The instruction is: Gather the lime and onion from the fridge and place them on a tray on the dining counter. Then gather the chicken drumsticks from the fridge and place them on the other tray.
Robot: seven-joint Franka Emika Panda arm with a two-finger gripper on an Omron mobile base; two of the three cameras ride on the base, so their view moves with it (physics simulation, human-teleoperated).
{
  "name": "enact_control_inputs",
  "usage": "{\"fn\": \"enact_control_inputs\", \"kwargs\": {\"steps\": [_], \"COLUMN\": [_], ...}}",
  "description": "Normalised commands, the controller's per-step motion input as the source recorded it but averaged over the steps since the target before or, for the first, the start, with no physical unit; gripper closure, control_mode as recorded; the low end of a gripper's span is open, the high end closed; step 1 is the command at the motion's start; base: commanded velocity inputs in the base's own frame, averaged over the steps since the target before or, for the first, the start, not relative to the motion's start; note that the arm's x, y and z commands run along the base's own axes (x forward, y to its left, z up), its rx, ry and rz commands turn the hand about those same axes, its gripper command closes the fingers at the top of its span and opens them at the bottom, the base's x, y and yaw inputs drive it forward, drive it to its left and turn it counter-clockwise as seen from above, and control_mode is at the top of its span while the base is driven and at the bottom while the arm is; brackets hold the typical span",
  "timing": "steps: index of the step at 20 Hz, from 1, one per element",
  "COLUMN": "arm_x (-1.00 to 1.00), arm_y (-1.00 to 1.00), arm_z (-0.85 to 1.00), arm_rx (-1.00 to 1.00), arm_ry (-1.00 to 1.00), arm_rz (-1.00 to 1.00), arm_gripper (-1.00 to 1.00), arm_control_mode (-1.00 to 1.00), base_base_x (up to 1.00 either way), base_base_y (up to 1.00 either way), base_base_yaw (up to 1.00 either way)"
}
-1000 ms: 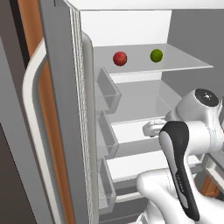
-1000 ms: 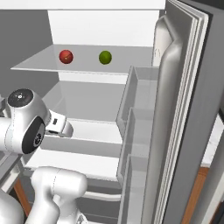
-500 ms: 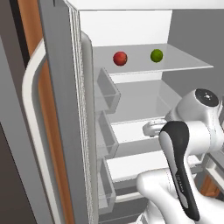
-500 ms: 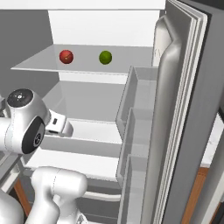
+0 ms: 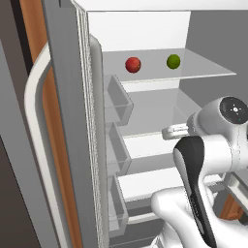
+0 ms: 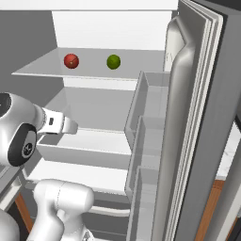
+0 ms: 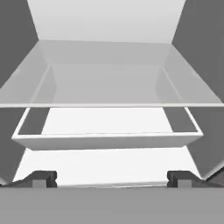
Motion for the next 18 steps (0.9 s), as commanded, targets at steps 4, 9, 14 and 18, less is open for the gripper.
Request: {"fn": "enact_control_inputs", "kwargs": {"steps": [4,9,14,18], "arm_x": [0.16,0.28,0.56,0.77], "arm_y": [-0.38,-0.50,-0.25,0.00], "arm_z": [0.53,0.66,0.63,0.55], "arm_rx": [-0.13,-0.03,0.04,0.09], "arm_ry": [-0.18,-0.12,-0.02,0.00], "arm_rz": [-0.03,-0.01,0.01,0.02], "arm_gripper": [-1.00,-1.00,-1.00,-1.00], "arm_control_mode": [-1.00,-1.00,-1.00,-1.00], "base_base_x": [0.00,0.00,0.00,0.00], "base_base_y": [0.00,0.00,0.00,0.00], "base_base_yaw": [0.00,0.00,0.00,0.00]}}
